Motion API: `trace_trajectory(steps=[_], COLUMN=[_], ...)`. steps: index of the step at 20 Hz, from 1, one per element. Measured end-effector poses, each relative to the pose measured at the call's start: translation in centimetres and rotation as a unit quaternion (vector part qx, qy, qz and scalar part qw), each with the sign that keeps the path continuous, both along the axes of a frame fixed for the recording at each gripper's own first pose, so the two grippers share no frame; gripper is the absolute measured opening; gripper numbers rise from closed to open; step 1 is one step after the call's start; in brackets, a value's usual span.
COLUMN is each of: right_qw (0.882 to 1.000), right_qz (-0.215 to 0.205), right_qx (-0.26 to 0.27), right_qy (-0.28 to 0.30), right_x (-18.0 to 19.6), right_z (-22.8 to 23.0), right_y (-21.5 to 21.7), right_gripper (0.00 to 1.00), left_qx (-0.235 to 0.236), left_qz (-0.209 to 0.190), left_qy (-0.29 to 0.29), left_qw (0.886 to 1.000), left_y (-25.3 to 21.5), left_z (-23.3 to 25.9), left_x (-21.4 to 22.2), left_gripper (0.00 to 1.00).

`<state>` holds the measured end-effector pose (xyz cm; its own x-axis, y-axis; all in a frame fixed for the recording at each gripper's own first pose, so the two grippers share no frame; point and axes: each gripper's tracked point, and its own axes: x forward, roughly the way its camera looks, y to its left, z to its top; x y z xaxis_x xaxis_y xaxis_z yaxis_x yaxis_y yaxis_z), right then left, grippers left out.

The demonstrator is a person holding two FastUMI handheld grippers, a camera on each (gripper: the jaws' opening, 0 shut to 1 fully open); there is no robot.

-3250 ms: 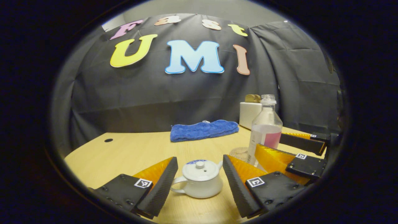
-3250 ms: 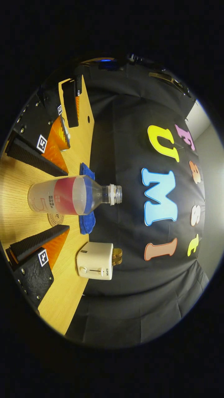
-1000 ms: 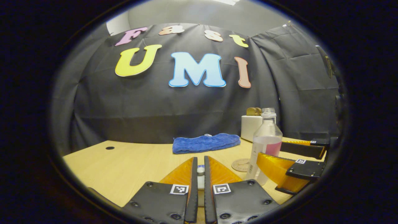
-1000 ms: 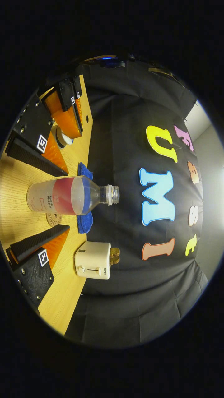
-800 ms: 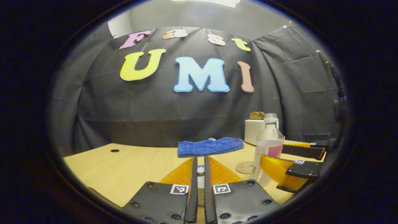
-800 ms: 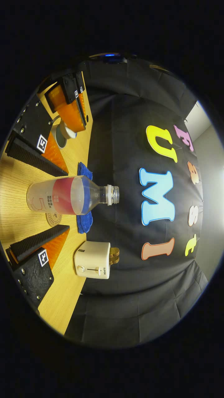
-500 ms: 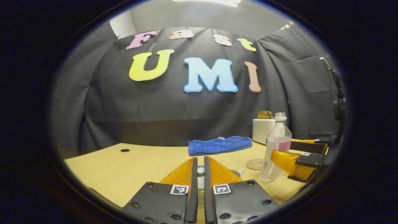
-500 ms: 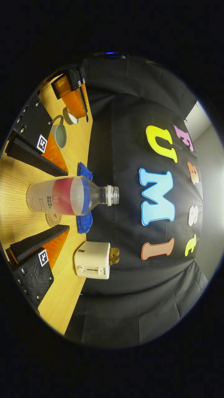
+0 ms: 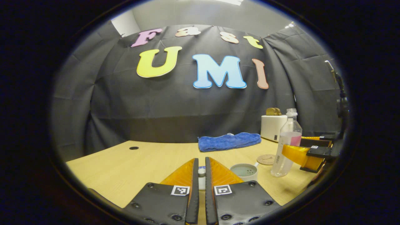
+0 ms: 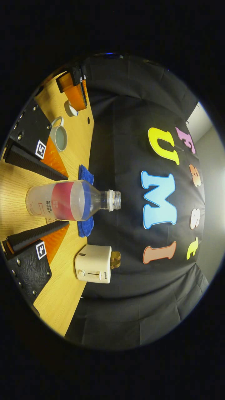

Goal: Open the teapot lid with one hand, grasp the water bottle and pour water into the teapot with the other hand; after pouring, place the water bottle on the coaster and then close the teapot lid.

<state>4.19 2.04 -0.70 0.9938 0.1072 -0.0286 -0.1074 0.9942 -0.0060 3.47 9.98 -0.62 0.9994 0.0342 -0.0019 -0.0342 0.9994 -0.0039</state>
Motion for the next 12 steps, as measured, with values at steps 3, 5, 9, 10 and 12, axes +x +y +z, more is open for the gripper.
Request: trace_trajectory(steps=[3, 5, 9, 10, 12], right_qw=[1.0, 1.0, 0.999, 0.997, 0.989], right_qz=[-0.006, -0.008, -0.017, -0.021, -0.024], right_qx=[-0.002, -0.005, -0.05, -0.077, -0.141], right_qy=[-0.002, -0.003, -0.009, -0.012, -0.019], right_x=[-0.3, -0.4, -0.3, -0.3, -0.4], right_z=[0.4, 0.4, 0.6, 0.7, 0.7], right_y=[-0.1, -0.2, -0.2, -0.4, -0.6], right_gripper=[0.74, 0.74, 0.71, 0.71, 0.72], left_qx=[0.0, -0.001, -0.002, -0.002, -0.005], left_qz=[0.004, 0.005, 0.002, 0.001, -0.005], left_qy=[0.0, 0.0, -0.001, -0.001, -0.002], left_qw=[1.0, 1.0, 1.0, 1.0, 1.0], left_y=[1.1, 1.4, 1.1, 1.1, 1.0], left_z=[-0.1, -0.1, -0.2, -0.2, -0.2], left_x=[-0.2, -0.2, -0.2, -0.2, -0.3], left_gripper=[0.18, 0.18, 0.14, 0.14, 0.18])
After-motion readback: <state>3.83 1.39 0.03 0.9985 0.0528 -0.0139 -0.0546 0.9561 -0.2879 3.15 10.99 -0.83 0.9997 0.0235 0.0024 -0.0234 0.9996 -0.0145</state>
